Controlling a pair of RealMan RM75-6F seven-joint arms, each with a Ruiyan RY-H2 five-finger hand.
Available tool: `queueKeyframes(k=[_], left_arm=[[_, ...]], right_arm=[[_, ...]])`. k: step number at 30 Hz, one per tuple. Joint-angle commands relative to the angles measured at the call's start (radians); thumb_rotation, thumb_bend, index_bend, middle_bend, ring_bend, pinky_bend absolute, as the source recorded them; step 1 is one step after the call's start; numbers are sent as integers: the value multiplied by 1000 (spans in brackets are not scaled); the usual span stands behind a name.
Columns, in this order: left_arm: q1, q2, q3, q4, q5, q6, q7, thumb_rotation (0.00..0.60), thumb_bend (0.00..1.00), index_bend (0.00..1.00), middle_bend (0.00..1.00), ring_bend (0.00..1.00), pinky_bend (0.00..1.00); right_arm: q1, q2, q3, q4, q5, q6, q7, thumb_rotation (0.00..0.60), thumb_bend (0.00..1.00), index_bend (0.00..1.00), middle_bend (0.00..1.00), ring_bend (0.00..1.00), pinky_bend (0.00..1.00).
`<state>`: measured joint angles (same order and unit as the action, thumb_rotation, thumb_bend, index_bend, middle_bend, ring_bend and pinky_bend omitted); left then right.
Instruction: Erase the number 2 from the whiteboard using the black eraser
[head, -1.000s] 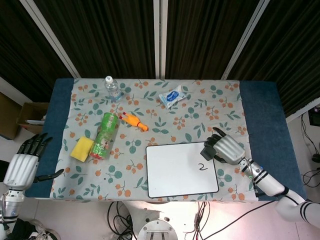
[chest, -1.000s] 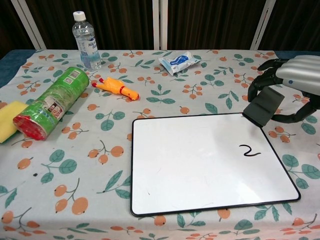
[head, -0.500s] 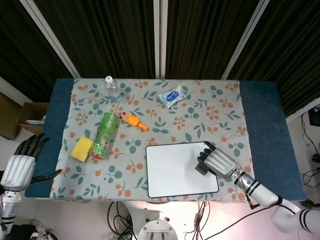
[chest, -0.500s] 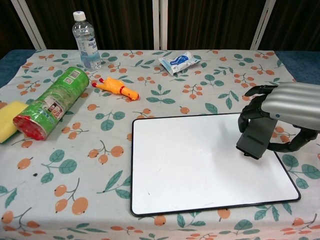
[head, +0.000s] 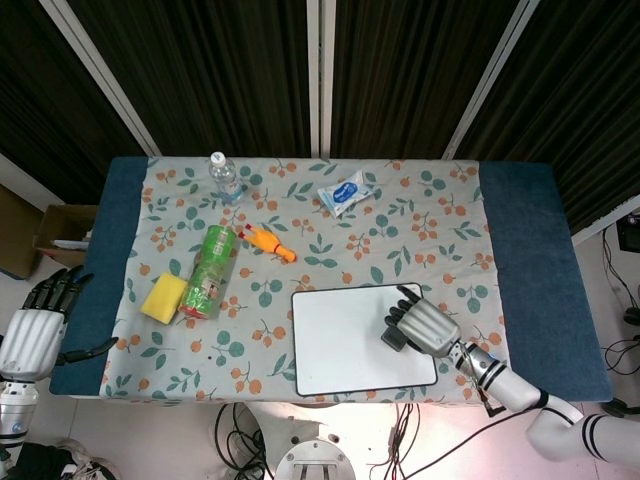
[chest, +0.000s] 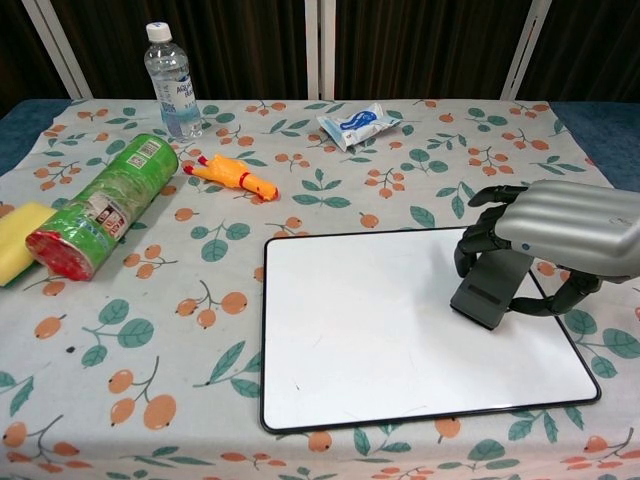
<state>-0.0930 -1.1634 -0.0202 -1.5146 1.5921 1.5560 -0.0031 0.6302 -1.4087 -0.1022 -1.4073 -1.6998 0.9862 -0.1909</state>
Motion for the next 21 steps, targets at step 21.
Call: queueKeyframes(k=[21], left_arm=[[-6, -1, 2, -13, 10, -7, 15, 300, 85, 140, 82, 63, 163]], right_arm=[[-64, 75, -96, -111, -73, 43, -55, 600, 413, 701, 552, 436, 112]])
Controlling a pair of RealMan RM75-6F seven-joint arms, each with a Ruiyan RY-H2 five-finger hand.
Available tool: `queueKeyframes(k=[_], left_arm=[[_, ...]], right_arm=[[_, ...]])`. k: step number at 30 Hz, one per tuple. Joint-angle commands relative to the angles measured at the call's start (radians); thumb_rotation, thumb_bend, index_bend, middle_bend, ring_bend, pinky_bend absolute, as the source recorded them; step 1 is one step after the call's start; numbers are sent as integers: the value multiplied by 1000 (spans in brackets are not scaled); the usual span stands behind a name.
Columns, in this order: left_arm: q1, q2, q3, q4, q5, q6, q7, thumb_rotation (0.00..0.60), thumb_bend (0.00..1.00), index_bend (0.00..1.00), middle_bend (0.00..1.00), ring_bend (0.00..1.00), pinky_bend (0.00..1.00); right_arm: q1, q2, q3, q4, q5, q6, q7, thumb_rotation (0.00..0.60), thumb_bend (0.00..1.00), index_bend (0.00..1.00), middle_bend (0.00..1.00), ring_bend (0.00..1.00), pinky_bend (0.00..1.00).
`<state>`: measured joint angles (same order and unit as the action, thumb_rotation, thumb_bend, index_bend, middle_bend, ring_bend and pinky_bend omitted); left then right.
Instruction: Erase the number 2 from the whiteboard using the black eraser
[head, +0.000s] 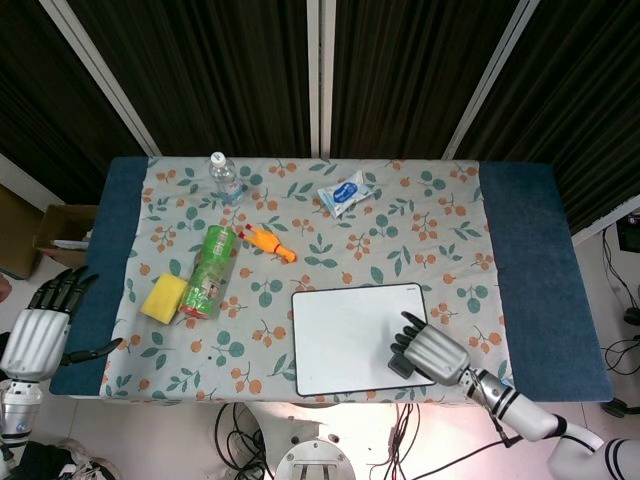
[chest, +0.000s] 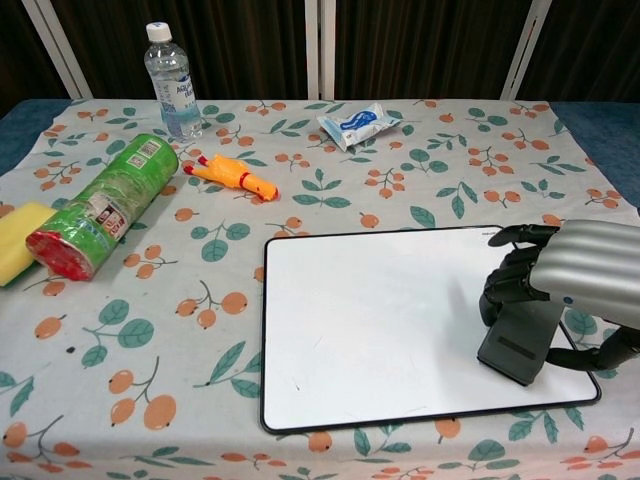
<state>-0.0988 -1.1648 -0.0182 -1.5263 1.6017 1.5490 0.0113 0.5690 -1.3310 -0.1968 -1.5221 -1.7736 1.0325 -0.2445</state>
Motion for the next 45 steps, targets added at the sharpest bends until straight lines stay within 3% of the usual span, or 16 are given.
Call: queueKeyframes(k=[1, 8, 27, 36, 45], left_arm=[[-1, 1, 0, -2, 0, -1, 1, 301, 85, 140, 82, 63, 163], [-2, 3, -1, -2, -4, -5, 1, 302, 85, 140, 82, 63, 163], [2, 7, -8, 11, -23, -5, -21, 301, 85, 140, 82, 63, 163], [0, 2, -4, 14, -29, -18, -17, 300, 85, 140, 82, 63, 162], [-6, 0, -4, 7, -28, -28, -6, 303, 85, 140, 82, 63, 163]], right_arm=[[-4, -6, 0, 8, 3, -6, -2, 600, 413, 701, 552, 436, 112], [-4, -38, 29, 40, 17, -8, -3, 600, 414, 703, 553, 436, 111], [39, -183, 185, 220, 151, -34, 30, 600, 436, 712, 561, 446, 111], [47, -177, 139, 224, 109, -34, 96, 600, 436, 715, 563, 448, 112], [18, -107, 63, 107, 41, 7, 79, 600, 435, 724, 569, 454, 115]])
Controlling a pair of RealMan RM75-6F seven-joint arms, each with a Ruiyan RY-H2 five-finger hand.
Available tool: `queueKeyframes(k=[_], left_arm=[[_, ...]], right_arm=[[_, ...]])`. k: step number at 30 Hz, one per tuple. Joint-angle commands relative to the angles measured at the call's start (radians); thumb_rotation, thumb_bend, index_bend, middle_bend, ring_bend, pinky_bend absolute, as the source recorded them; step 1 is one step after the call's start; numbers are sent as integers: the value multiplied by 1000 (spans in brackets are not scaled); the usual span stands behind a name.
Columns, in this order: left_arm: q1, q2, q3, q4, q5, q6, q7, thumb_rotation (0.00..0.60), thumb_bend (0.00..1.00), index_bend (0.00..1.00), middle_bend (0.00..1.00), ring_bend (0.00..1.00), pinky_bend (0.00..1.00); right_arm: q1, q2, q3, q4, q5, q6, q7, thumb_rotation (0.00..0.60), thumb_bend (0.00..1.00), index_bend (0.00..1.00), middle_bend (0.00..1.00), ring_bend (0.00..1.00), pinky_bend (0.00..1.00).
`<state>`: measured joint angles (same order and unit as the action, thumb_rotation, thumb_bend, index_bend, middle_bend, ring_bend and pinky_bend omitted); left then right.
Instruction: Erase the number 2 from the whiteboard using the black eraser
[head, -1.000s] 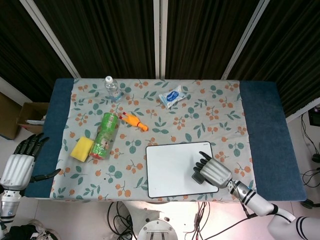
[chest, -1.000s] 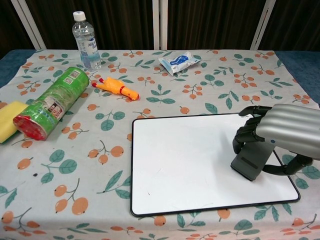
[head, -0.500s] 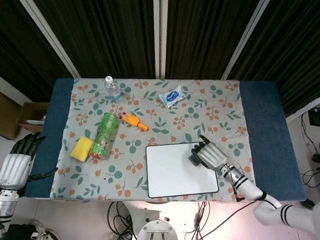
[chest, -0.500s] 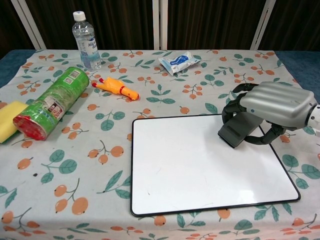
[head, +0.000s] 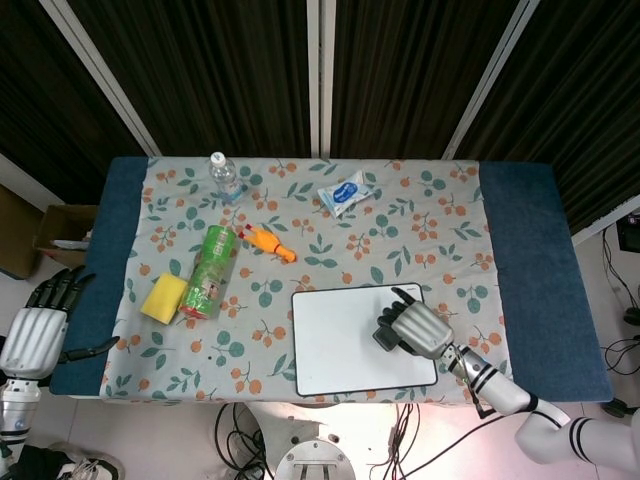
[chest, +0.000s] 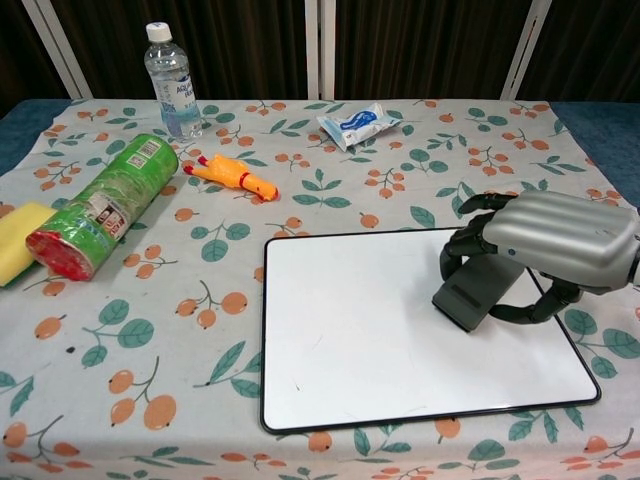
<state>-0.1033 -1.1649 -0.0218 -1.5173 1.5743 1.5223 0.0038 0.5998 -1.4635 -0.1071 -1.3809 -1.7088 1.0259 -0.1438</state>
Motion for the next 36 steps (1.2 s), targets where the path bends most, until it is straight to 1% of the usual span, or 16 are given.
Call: queueKeyframes(k=[1, 7, 11, 14, 18, 20, 23, 27, 31, 33, 36], left_arm=[[-1, 0, 0, -3, 0, -1, 2, 302, 85, 140, 82, 63, 163], [-3, 3, 4, -10, 6, -4, 10, 301, 85, 140, 82, 63, 163], [-2, 7, 4, -17, 7, -1, 14, 303, 85, 140, 82, 63, 163], [-1, 8, 3, -21, 8, 2, 17, 304, 85, 140, 82, 63, 162], [-2, 10, 4, -26, 9, 0, 22, 301, 86, 140, 82, 63, 163], [-2, 10, 4, -27, 8, -1, 23, 301, 85, 140, 82, 63, 162], [-3, 11, 3, -28, 8, -2, 22, 301, 85, 140, 82, 63, 163], [-4, 11, 4, -24, 10, -3, 20, 303, 85, 140, 82, 63, 163], [-7, 9, 4, -21, 6, -9, 18, 300, 85, 140, 82, 63, 162], [-9, 8, 3, -20, 5, -14, 18, 301, 85, 140, 82, 63, 163], [-13, 5, 3, -20, 4, -19, 21, 301, 85, 140, 82, 63, 162]], right_arm=[[-17, 35, -36, -47, -29, 15, -29, 600, 435, 725, 570, 454, 115], [-40, 98, -82, -131, -29, 1, -58, 600, 430, 737, 579, 462, 115], [-50, 122, -90, -151, -28, 0, -79, 600, 430, 739, 580, 463, 115], [-56, 132, -73, -158, -31, 32, -71, 600, 430, 743, 580, 463, 115], [-65, 156, -21, -170, -41, 123, -39, 600, 430, 743, 580, 461, 115], [-68, 165, 6, -160, -27, 152, -15, 600, 430, 743, 581, 462, 115], [-72, 163, 56, -95, 40, 154, 3, 600, 431, 742, 582, 462, 114], [-74, 130, 106, 44, 157, 102, 42, 600, 426, 737, 580, 461, 111], [-75, 82, 127, 183, 238, 32, 97, 600, 410, 726, 575, 461, 110], [-74, 52, 131, 248, 260, 3, 132, 600, 407, 716, 565, 460, 111], [-71, 15, 131, 317, 270, -29, 185, 600, 402, 702, 553, 457, 110]])
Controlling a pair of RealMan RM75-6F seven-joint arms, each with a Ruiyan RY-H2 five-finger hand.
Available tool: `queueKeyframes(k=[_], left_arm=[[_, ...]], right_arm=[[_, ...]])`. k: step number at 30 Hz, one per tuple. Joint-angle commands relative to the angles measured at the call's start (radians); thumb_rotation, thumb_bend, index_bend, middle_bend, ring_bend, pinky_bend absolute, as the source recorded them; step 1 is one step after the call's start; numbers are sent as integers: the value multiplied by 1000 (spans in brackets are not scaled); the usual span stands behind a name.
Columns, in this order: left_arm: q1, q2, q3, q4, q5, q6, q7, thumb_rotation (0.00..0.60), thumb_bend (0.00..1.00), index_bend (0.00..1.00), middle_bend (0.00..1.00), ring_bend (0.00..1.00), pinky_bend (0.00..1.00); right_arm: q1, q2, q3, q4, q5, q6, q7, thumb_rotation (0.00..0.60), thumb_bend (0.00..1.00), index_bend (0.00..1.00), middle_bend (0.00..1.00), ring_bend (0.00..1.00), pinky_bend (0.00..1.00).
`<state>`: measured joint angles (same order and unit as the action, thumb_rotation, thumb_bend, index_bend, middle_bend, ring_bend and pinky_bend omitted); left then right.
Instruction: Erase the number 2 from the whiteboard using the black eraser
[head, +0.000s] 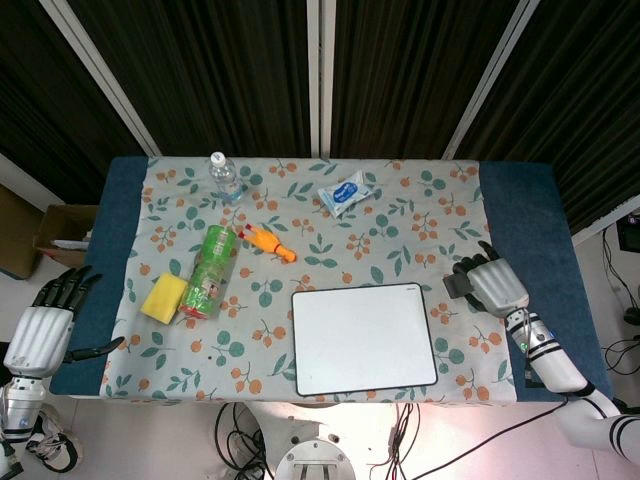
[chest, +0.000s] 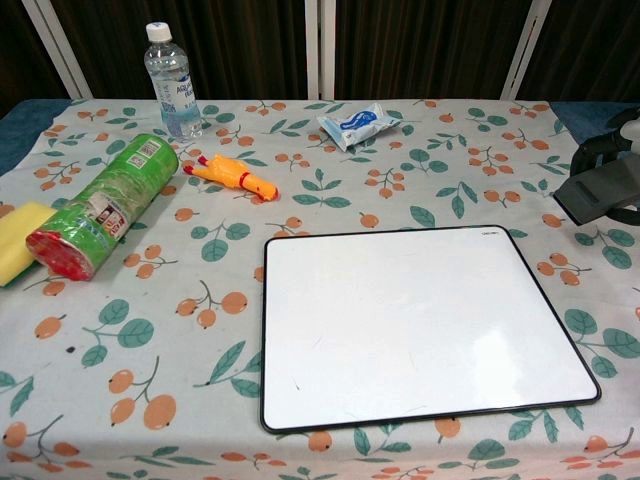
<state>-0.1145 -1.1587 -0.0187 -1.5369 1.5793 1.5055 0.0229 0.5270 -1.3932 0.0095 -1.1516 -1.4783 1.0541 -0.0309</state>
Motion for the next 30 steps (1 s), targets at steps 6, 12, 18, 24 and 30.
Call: queueKeyframes(k=[6, 12, 18, 24, 30], left_arm=[[-6, -1, -1, -7, 0, -7, 14, 301, 85, 140, 82, 63, 163], [-2, 3, -1, -14, -6, -4, 21, 304, 85, 140, 82, 63, 163], [-2, 1, 0, -12, -7, -6, 20, 301, 85, 140, 82, 63, 162], [-1, 1, -1, -17, 1, 6, 24, 302, 85, 140, 82, 63, 163], [7, 18, -2, -32, 6, 25, 33, 299, 85, 140, 82, 63, 163]], right_arm=[[15, -122, 17, 183, 32, -79, 140, 600, 393, 650, 504, 440, 103], [25, -144, 7, 221, 14, -99, 175, 600, 264, 296, 268, 192, 42], [7, -124, 16, 201, 8, -45, 146, 600, 17, 0, 0, 0, 0], [-52, -49, 20, 102, -12, 88, 156, 600, 1, 0, 0, 0, 0], [-264, 129, 29, -143, 33, 394, 99, 600, 44, 0, 0, 0, 0]])
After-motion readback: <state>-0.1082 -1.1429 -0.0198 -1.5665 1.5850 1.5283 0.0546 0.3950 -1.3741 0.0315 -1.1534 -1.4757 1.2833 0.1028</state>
